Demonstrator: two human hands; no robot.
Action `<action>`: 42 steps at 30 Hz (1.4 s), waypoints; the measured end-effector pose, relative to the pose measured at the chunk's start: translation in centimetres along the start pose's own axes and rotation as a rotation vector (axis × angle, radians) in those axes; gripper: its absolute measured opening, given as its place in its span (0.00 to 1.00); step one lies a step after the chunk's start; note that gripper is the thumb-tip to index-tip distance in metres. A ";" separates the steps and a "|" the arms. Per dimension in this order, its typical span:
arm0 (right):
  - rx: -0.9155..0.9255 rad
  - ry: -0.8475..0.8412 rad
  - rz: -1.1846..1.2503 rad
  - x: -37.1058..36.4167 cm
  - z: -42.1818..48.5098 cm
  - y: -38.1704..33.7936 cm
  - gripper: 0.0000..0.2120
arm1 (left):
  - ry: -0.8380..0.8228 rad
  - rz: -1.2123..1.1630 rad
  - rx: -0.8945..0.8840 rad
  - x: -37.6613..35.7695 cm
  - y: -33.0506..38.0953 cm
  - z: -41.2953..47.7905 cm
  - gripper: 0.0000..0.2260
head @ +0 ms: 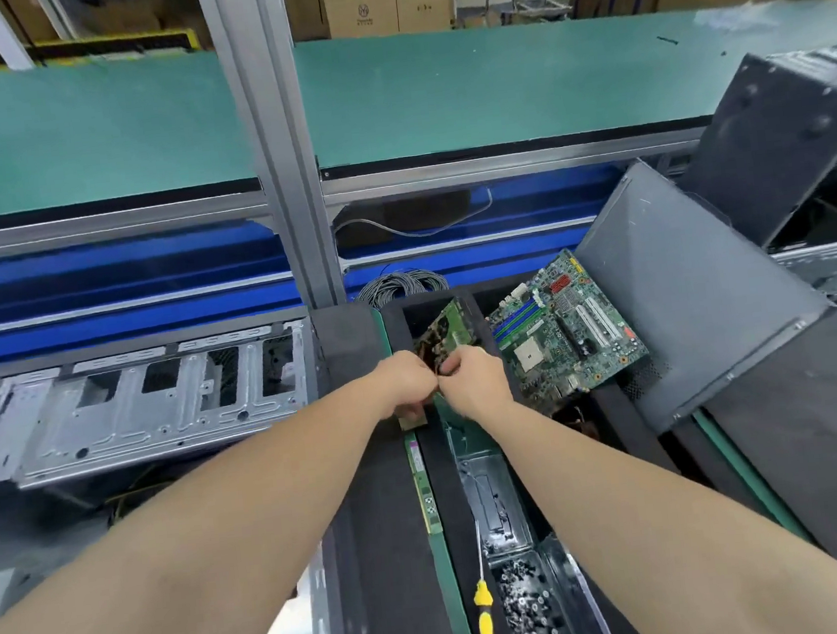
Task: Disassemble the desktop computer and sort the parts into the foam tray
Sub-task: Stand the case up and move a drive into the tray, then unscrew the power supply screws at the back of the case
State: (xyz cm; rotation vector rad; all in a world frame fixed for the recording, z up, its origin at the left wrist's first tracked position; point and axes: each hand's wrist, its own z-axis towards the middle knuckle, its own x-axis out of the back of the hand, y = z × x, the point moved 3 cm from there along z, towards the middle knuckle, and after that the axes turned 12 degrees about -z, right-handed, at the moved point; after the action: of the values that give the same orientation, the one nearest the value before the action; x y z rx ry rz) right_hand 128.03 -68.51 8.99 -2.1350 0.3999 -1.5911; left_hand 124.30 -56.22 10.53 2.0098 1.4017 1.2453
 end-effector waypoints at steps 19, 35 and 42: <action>-0.339 -0.182 -0.230 -4.4 -21.2 6.3 0.21 | -0.127 0.569 -0.326 -5.6 -3.6 -18.6 0.15; -0.272 -0.140 -0.242 -6.7 -21.7 6.9 0.09 | 0.263 0.344 -0.479 -4.1 -4.6 -21.3 0.14; -0.167 0.004 -0.041 -4.0 -21.5 4.1 0.13 | 0.531 0.326 -0.551 -2.5 -4.9 -22.1 0.12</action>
State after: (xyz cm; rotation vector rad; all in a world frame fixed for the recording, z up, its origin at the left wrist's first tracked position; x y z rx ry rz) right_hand 106.48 -73.98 8.70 -2.2778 0.5090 -1.6359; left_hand 102.95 -59.98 17.57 1.6134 0.7818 2.1471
